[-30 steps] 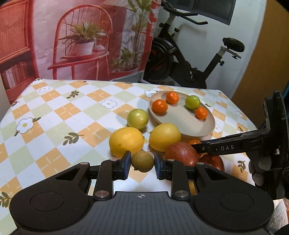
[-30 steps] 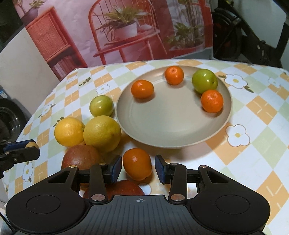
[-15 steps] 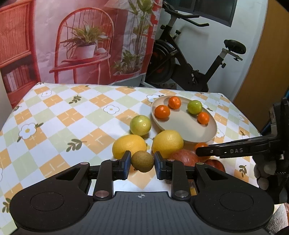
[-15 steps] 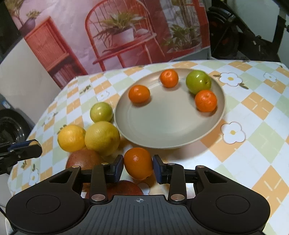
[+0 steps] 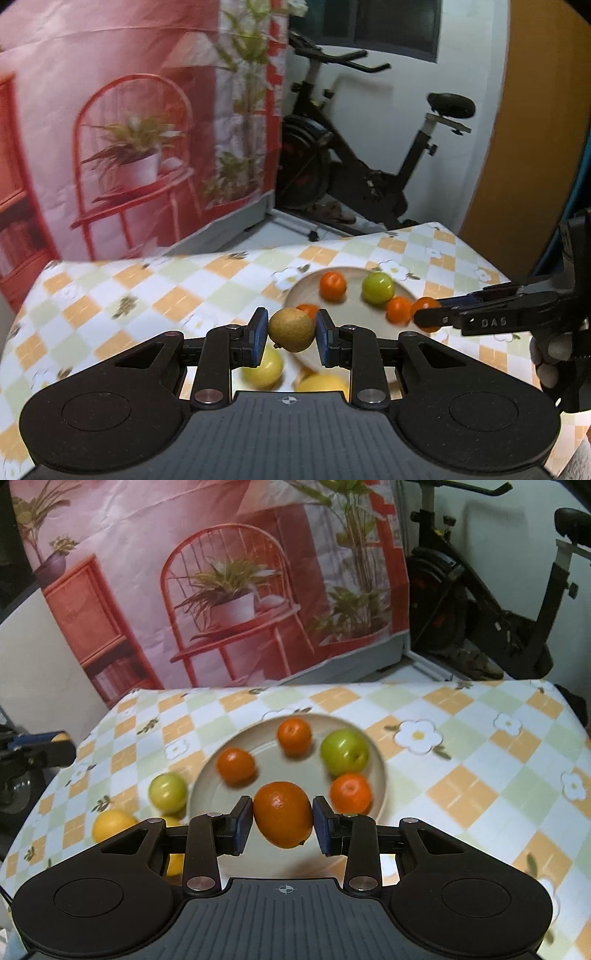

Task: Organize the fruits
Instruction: 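Carry the tangerine and brown fruit over the beige plate with both grippers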

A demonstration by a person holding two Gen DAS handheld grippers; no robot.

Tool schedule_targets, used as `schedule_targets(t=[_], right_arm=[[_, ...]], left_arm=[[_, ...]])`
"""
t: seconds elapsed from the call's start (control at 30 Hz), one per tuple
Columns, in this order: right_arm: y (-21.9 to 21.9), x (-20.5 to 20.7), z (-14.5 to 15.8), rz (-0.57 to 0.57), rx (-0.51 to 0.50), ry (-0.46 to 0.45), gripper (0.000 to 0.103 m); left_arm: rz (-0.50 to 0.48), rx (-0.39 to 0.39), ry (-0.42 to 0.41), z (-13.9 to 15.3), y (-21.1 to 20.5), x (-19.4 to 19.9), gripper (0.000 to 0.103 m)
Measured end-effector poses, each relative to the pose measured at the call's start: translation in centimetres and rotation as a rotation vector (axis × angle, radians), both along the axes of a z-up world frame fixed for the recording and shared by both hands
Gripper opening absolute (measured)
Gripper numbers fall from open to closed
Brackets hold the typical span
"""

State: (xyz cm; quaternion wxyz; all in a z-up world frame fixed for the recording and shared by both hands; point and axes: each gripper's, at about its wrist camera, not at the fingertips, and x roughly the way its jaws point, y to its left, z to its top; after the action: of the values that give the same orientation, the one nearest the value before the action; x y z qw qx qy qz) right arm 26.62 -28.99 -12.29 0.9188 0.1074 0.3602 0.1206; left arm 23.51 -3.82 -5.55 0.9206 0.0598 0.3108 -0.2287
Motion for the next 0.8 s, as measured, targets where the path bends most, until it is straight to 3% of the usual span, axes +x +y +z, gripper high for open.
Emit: schedule_targets(t=[0.13, 0.23, 0.47, 0.8], right_arm=[[-0.1, 1.4, -1.0, 0.019, -0.060, 0.018, 0.032], [-0.5, 2.0, -2.0, 0.014, -0.035, 0.047, 0.032], [-0.2, 2.9, -4.4, 0.036, -0.068, 0.112, 0.032], [-0.1, 4.5, -5.1, 0.071, -0.139, 0.088, 0.032]], left_arm=[[-0.044, 0.037, 0.070, -1.9, -3.1, 2.7, 0.029], [-0.078, 0.095, 0.115, -4.0, -4.8, 4.2, 0.029], [-0.114, 0.150, 0.211, -7.6, -5.9, 6.9, 0.029], [-0.099, 0.186, 0.240, -9.6, -7.2, 10.3, 0.029]])
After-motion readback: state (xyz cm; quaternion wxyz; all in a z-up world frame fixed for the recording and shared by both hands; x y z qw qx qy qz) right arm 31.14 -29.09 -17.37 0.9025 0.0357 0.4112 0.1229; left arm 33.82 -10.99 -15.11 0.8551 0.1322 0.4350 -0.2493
